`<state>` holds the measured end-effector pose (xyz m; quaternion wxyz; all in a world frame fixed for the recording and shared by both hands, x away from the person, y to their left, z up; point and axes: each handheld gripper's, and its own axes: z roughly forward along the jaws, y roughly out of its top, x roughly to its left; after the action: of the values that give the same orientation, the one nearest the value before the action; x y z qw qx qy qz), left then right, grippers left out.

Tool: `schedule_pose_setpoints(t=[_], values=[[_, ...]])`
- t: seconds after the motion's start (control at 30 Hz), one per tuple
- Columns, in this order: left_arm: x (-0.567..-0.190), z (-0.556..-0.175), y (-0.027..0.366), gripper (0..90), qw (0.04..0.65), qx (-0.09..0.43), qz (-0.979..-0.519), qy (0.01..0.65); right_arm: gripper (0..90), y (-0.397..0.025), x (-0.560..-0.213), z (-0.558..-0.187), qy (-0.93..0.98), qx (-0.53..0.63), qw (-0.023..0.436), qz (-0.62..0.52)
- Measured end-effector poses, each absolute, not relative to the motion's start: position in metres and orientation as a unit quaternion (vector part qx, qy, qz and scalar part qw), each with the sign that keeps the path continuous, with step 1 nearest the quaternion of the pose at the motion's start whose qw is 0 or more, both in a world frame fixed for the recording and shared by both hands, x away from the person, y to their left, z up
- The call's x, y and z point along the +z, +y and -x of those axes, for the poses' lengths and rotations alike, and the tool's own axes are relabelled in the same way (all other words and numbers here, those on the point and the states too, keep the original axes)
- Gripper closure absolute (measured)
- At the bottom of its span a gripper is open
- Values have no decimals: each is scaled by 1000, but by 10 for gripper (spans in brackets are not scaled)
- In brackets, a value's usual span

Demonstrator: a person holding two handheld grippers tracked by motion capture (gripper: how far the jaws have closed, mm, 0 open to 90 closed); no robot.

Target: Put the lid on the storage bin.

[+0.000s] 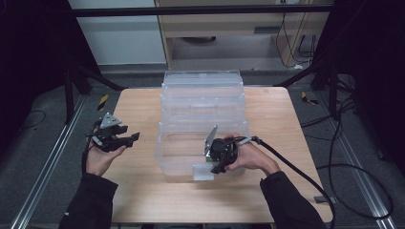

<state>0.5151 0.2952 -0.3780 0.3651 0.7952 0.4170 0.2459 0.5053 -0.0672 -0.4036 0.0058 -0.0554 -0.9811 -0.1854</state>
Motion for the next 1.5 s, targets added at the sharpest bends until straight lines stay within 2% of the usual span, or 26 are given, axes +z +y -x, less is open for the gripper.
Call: schedule_pose_setpoints(t=[0.47, 0.9, 1.5], values=[[-337, -534, 279, 410, 376, 217, -838, 329, 665, -67, -403, -505, -981, -183, 7, 59], [-306, -562, 261, 408, 406, 186, -854, 265, 665, -67, -403, -505, -981, -184, 6, 58], [-285, -600, 223, 398, 358, 179, -898, 180, 666, -68, -404, -504, -981, -186, 6, 57]])
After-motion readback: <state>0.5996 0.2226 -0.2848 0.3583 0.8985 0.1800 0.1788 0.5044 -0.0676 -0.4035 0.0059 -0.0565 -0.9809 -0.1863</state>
